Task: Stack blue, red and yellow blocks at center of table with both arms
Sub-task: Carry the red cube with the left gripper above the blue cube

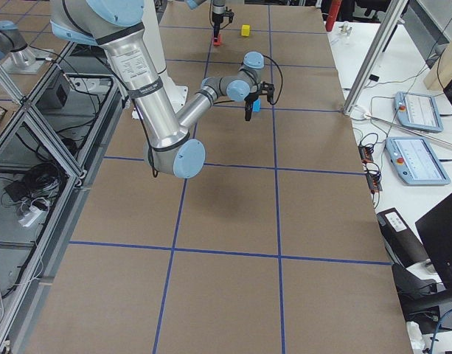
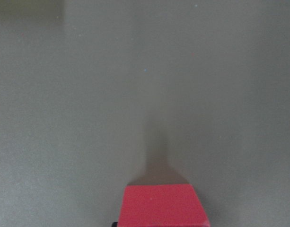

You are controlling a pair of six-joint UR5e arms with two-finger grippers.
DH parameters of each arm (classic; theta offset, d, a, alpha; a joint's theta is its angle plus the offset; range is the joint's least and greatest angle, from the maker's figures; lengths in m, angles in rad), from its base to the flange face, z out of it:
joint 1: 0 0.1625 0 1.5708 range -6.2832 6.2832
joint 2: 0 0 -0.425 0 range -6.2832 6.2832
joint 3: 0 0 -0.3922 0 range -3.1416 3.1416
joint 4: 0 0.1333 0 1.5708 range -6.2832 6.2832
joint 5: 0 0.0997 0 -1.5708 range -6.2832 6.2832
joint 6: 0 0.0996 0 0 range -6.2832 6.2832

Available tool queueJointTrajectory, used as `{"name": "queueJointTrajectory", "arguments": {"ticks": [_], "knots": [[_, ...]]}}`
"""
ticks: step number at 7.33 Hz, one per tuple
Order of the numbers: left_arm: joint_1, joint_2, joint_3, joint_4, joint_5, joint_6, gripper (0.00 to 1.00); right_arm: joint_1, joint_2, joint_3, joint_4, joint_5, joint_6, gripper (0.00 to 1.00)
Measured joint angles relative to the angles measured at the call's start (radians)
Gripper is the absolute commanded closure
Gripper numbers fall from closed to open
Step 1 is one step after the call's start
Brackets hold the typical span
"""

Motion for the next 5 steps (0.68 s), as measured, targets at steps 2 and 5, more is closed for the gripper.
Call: {"name": "queueJointTrajectory", "arguments": {"ticks": [2,5], "knots": [[-0.020,-0.133,-0.053,0.129,-0.030,-0.002,1.00,0.036,-0.039,0.010,0.001,0.009,-0.066,0.00],[-0.029,-0.617,-0.073,0.612,-0.028,0.004,1.00,0.164,-0.139,0.014,0.001,0.083,-0.248,0.00]]}}
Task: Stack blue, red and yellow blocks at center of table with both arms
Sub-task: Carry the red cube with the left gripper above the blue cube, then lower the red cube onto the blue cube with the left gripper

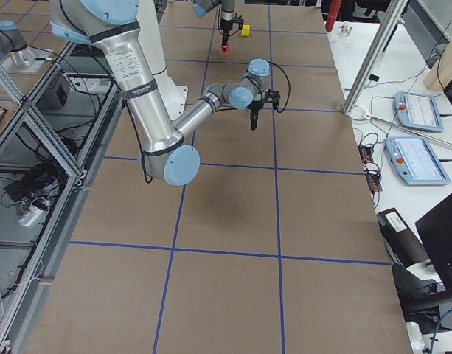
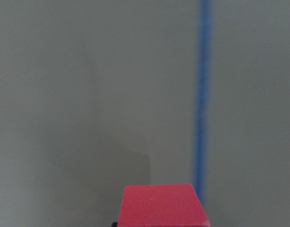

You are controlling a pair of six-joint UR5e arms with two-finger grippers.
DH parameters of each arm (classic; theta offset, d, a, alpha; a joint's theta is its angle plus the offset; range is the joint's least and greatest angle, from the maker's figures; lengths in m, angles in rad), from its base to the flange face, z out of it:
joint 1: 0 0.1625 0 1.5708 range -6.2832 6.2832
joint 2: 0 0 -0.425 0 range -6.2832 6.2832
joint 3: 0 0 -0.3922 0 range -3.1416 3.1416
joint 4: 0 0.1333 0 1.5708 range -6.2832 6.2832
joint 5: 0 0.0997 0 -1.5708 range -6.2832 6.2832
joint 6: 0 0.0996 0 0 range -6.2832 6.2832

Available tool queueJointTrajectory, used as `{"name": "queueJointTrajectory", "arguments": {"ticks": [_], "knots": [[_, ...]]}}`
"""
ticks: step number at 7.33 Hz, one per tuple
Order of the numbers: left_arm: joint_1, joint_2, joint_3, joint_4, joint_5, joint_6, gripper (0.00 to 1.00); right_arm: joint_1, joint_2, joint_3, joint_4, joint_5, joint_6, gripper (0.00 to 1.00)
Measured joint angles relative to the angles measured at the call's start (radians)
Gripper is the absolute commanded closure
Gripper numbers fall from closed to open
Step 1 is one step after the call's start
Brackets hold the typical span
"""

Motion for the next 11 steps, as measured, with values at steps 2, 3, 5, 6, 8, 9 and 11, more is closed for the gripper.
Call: {"name": "queueJointTrajectory", "arguments": {"ticks": [2,3,5,6,8,9,11], "knots": [[0.004,-0.344,0.157,0.198,0.015,0.002,1.00,0.087,-0.072,-0.005,-0.002,0.036,-0.119,0.00],[0.006,-0.464,0.250,0.225,0.036,0.003,1.00,0.114,-0.105,-0.005,-0.002,0.041,-0.139,0.00],[0.007,-0.645,0.434,0.235,0.059,0.034,1.00,0.168,-0.167,-0.001,0.000,0.043,-0.163,0.00],[0.009,-0.715,0.514,0.234,0.062,0.045,1.00,0.197,-0.196,0.000,0.000,0.049,-0.194,0.00],[0.016,-0.824,0.645,0.232,0.063,0.053,1.00,0.229,-0.223,-0.001,0.001,0.072,-0.231,0.00],[0.020,-0.852,0.682,0.232,0.064,0.053,1.00,0.234,-0.226,-0.001,0.000,0.077,-0.235,0.00],[0.039,-0.868,0.715,0.232,0.083,0.046,1.00,0.236,-0.227,-0.001,0.000,0.080,-0.236,0.00]]}}
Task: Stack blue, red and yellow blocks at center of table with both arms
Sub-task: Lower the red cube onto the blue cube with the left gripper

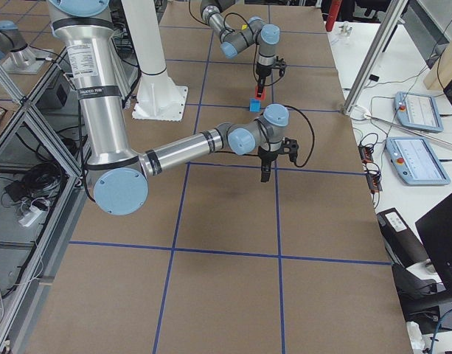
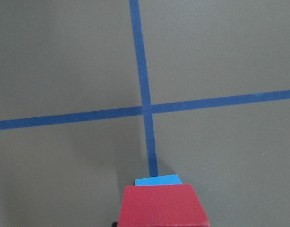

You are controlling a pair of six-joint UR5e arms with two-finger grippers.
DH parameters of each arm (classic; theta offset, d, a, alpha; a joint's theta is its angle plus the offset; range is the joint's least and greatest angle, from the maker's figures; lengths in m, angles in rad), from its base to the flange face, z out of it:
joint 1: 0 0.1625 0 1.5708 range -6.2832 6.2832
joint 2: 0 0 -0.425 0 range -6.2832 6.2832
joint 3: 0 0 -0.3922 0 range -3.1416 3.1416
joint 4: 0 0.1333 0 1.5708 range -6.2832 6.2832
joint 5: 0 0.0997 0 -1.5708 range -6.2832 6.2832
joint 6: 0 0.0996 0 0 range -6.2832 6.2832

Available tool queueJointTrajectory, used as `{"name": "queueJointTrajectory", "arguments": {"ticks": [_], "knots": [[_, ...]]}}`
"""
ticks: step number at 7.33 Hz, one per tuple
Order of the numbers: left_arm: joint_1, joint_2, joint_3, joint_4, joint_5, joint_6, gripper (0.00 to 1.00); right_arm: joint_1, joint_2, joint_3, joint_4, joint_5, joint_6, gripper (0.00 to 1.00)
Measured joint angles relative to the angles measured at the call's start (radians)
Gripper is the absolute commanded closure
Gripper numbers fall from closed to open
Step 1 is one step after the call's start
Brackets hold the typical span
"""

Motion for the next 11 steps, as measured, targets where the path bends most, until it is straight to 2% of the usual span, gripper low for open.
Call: {"name": "queueJointTrajectory", "arguments": {"ticks": [11], "knots": [[0.026,0.001,0.010,0.004,0.011,-0.058,1.00,-0.002,0.002,-0.003,0.000,0.000,0.006,0.00]]}}
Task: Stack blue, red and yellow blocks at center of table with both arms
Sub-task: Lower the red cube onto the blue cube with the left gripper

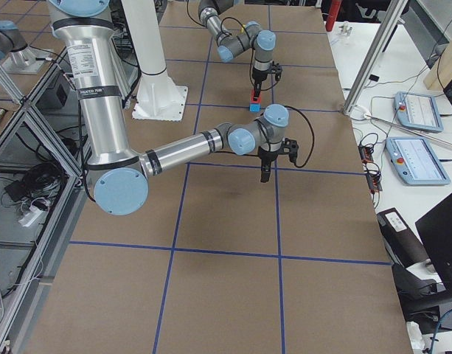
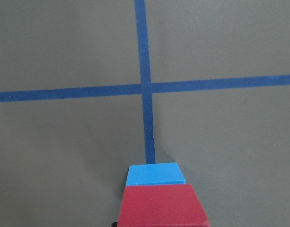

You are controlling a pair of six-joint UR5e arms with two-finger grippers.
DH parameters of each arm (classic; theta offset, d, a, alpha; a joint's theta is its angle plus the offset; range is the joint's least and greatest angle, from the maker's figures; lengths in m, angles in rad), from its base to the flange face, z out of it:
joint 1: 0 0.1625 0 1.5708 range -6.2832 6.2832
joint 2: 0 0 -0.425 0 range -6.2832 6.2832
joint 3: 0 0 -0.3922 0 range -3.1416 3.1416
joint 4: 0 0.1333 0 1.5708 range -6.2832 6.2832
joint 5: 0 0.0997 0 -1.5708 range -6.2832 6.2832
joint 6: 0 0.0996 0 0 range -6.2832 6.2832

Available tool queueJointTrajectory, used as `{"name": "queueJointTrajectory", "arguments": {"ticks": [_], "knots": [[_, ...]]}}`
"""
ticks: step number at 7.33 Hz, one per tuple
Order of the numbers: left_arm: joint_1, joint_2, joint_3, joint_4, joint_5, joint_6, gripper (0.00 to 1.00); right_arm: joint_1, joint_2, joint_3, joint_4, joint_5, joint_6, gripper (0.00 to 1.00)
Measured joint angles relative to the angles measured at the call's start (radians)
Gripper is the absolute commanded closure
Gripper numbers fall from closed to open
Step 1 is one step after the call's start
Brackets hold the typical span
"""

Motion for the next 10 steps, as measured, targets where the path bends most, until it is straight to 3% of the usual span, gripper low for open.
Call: {"name": "queueJointTrajectory", "arguments": {"ticks": [8,10], "knots": [[0.004,0.002,-0.001,-0.003,0.000,-0.057,0.97,0.000,0.004,-0.003,-0.001,0.001,0.000,0.00],[0.005,0.002,-0.002,-0.003,0.000,-0.069,0.65,0.000,0.004,-0.003,-0.001,0.002,0.000,0.00]]}}
